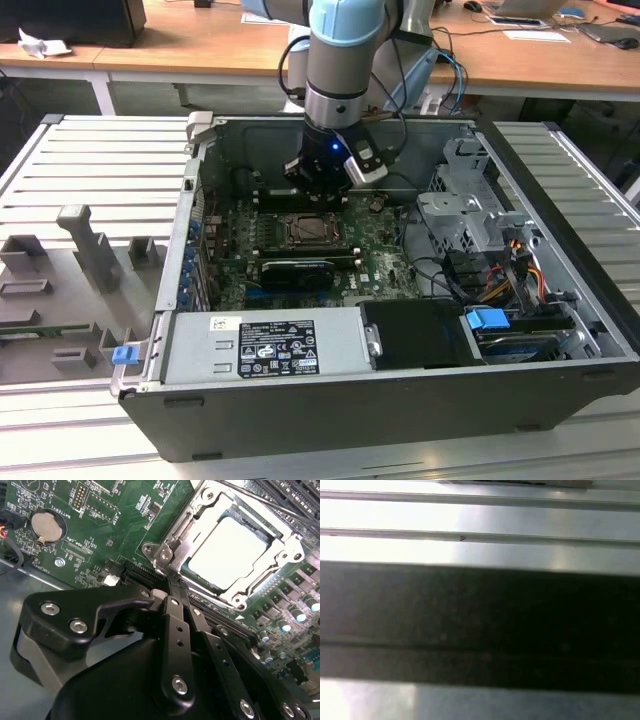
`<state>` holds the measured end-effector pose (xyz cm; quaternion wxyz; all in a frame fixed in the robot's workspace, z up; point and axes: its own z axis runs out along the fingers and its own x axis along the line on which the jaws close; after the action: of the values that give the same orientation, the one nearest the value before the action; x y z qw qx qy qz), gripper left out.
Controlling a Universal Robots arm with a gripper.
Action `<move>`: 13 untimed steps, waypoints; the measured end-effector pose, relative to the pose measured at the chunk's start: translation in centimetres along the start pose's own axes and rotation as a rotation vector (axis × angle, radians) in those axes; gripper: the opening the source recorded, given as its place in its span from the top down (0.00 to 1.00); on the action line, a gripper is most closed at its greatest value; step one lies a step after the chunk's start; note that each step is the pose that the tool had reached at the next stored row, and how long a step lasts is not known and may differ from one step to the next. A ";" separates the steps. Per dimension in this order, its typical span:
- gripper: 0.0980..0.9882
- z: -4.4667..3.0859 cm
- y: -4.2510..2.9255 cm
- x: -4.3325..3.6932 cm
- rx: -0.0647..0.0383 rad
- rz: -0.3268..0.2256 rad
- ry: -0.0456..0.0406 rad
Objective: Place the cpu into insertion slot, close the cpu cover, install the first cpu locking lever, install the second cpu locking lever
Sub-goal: 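Install the first cpu locking lever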
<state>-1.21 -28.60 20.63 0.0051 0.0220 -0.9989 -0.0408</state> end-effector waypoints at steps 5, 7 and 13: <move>0.99 -0.61 -0.09 0.01 0.000 0.000 0.0000; 0.99 -0.62 -0.21 0.02 0.000 0.000 0.0000; 0.99 -0.66 -0.75 0.04 0.000 0.000 0.0000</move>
<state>-1.21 -29.40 21.23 0.0051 0.0220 -0.9989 -0.0408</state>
